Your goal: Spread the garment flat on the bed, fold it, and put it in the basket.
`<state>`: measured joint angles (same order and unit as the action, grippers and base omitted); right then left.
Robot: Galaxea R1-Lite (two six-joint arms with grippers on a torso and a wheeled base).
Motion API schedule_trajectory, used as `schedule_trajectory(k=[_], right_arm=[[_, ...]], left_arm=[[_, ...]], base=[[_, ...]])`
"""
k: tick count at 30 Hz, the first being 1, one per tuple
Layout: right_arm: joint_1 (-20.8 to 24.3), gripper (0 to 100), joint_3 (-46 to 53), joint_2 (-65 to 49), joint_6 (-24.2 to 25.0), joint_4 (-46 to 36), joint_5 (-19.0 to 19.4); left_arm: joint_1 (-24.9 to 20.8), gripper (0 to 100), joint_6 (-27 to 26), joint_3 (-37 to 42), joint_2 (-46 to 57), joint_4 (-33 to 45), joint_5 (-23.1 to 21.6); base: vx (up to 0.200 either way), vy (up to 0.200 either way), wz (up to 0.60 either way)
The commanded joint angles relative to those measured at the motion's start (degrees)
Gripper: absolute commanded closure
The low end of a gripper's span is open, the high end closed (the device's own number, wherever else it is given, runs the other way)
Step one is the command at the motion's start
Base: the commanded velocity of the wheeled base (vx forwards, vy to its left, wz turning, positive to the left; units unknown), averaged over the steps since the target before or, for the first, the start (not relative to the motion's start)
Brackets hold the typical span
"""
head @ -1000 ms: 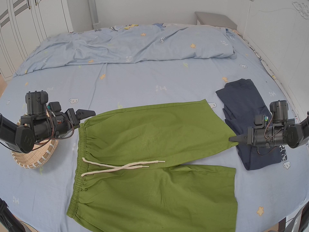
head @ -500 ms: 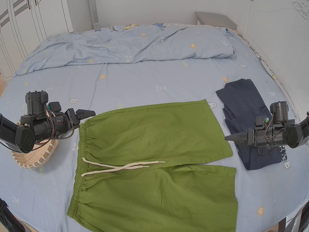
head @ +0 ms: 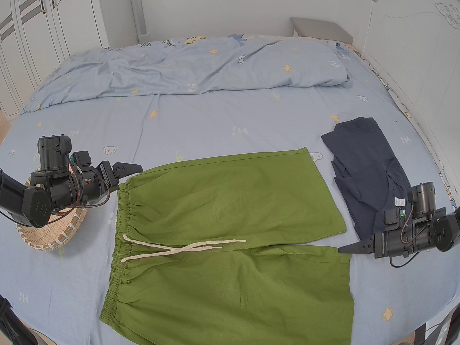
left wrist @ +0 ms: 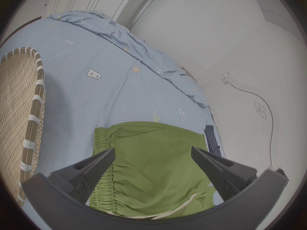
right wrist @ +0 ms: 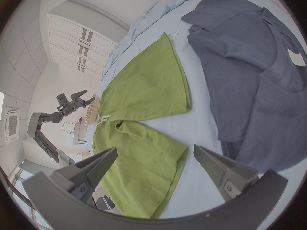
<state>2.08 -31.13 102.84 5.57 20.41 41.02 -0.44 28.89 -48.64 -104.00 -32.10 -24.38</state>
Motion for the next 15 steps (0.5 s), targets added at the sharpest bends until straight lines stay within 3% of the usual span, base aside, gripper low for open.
schedule_trajectory(k=[1, 15], right_arm=[[1.3, 0, 4.9, -0.3, -0.6, 2.9, 0.1], [4.1, 0, 7.2, 1.8, -0.6, 7.5, 0.1]], left_arm=[[-0.1, 0, 0.0, 0.3, 0.3, 0.1, -0.1], [-0.1, 0, 0.0, 0.3, 0.4, 0.1, -0.1]], base=[[0.0, 0.0, 0.0], [0.0, 0.0, 0.0]])
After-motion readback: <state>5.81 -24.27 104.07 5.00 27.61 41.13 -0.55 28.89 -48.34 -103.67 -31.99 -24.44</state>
